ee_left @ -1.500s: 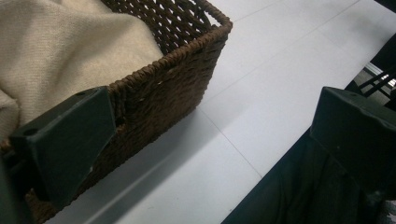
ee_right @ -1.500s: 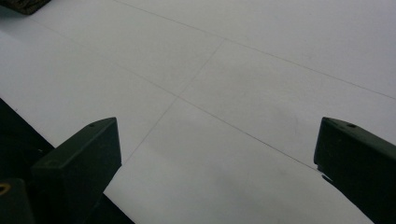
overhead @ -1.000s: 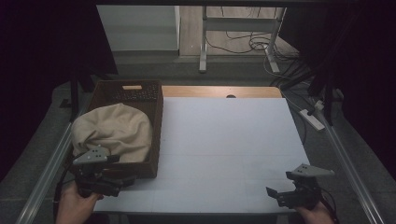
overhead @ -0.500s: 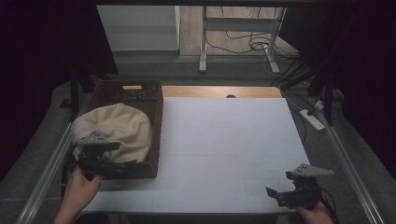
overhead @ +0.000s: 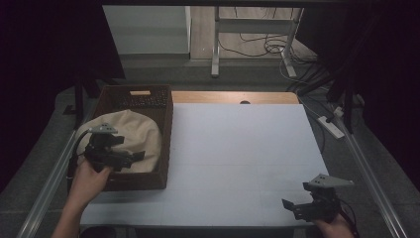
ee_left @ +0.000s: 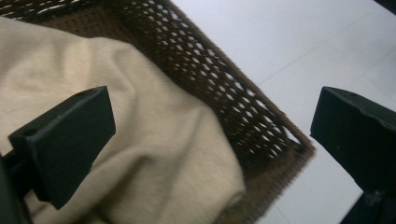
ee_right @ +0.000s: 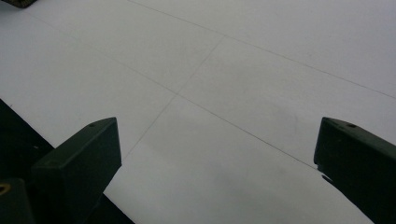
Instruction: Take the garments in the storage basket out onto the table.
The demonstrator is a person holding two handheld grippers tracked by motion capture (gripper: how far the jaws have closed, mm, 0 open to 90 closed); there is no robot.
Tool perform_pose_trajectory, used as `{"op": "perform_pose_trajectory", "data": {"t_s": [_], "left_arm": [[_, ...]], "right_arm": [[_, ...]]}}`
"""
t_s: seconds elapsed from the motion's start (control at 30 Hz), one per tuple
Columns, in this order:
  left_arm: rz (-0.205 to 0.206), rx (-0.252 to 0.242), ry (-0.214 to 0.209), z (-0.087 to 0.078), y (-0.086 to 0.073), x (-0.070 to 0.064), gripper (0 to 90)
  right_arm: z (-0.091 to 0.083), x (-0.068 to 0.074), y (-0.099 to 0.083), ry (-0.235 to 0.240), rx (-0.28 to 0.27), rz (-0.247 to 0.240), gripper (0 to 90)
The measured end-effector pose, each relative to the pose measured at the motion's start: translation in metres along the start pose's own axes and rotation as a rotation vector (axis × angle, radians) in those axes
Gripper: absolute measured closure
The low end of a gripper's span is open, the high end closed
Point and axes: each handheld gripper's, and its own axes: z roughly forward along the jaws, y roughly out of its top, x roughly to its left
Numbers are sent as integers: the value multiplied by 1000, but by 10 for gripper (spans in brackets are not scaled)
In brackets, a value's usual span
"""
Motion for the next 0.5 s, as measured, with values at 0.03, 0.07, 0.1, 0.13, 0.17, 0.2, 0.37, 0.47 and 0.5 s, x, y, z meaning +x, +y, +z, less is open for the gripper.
{"op": "perform_pose_trajectory", "data": {"t_s": [0.03, 0.07, 0.1, 0.13, 0.17, 0.2, 0.37, 0.47, 0.5], "left_arm": [[-4, 9, 10, 1, 2, 2, 0], [-10, 17, 19, 2, 4, 4, 0], [-13, 19, 28, 3, 6, 7, 0], [-19, 23, 34, 3, 7, 9, 0], [-22, 31, 44, 4, 9, 11, 0], [-23, 38, 56, 4, 11, 13, 0], [-27, 71, 122, 6, 19, 25, 0], [-36, 84, 135, 6, 23, 35, 0], [-39, 91, 143, 7, 25, 39, 0]], "right_arm": [[0, 0, 0, 0, 2, -1, 12], [0, 0, 0, 0, 2, -1, 11], [0, 0, 0, 0, 3, 0, 11], [0, 0, 0, 0, 3, 0, 11], [0, 0, 0, 0, 4, -1, 12], [0, 0, 0, 1, 4, -1, 12], [1, 0, 0, 0, 9, -6, 12], [1, 1, 0, 0, 13, -7, 12], [1, 1, 0, 1, 14, -7, 12]]}}
